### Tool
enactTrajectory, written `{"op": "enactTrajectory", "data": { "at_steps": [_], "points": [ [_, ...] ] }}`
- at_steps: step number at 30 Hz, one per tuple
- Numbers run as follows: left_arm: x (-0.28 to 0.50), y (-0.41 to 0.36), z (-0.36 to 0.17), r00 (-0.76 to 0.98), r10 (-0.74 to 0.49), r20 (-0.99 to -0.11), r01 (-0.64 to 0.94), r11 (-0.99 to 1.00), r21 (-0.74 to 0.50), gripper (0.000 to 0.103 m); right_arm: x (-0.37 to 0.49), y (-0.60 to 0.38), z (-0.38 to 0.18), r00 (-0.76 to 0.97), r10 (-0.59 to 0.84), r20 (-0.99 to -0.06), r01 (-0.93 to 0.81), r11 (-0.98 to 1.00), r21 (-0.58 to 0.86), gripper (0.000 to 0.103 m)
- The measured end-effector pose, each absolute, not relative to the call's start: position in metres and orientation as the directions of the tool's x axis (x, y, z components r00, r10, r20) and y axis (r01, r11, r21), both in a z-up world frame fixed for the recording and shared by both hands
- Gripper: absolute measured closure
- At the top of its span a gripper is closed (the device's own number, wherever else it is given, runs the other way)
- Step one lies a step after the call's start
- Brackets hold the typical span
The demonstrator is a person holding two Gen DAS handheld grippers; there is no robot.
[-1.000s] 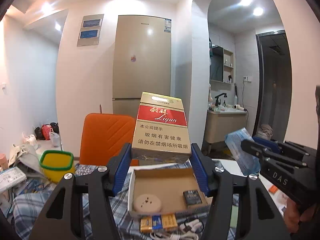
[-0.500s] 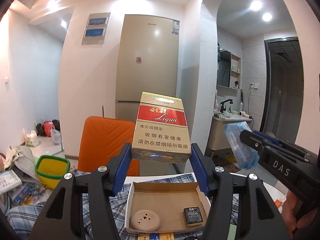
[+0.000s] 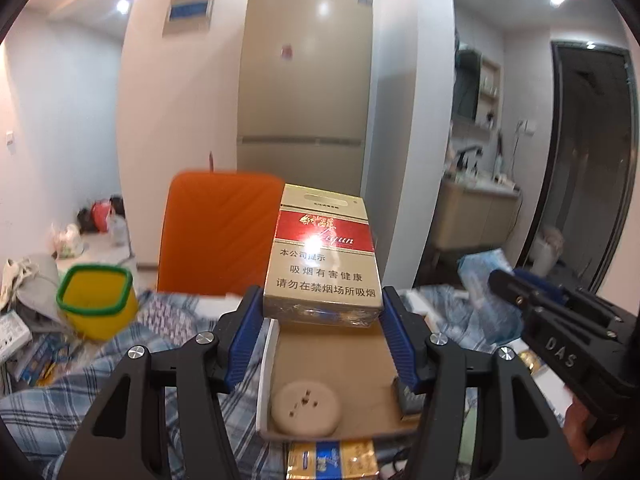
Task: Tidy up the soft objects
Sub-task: 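Lower the Liqun pack into the box with left tool while right holds blue packet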
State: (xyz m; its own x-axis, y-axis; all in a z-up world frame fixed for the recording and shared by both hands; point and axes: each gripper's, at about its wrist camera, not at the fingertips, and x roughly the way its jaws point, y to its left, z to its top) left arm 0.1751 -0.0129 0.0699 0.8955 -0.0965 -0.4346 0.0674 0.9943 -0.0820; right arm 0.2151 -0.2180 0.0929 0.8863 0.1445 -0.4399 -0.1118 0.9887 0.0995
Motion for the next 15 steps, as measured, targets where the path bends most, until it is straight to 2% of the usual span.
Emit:
{"op": "enactTrajectory", "data": {
  "at_steps": [5,10,15],
  "points": [
    [0.194,-0.014,0.047,0.823,-0.099,-0.559,0.070,0.995,-0.073,0.046,0.231,-0.210,0.072,0.853,0.158,-0.497,-0.125,0.987,0.099,0.078],
    [0.213,-0.015,0.017,0.711,-0.149,-0.687,0.078,0.988,-0.133,0.046,0.245,-0.199,0.047,0.825,0.155,-0.544,-0.137,0.988,0.073,0.078],
    [0.227,-0.014,-0.010,0.636,-0.132,-0.760,0.046,0.990,-0.133,0.046,0.256,-0.194,0.025,0.788,0.163,-0.593,-0.151,0.986,0.070,0.078]
  ]
}}
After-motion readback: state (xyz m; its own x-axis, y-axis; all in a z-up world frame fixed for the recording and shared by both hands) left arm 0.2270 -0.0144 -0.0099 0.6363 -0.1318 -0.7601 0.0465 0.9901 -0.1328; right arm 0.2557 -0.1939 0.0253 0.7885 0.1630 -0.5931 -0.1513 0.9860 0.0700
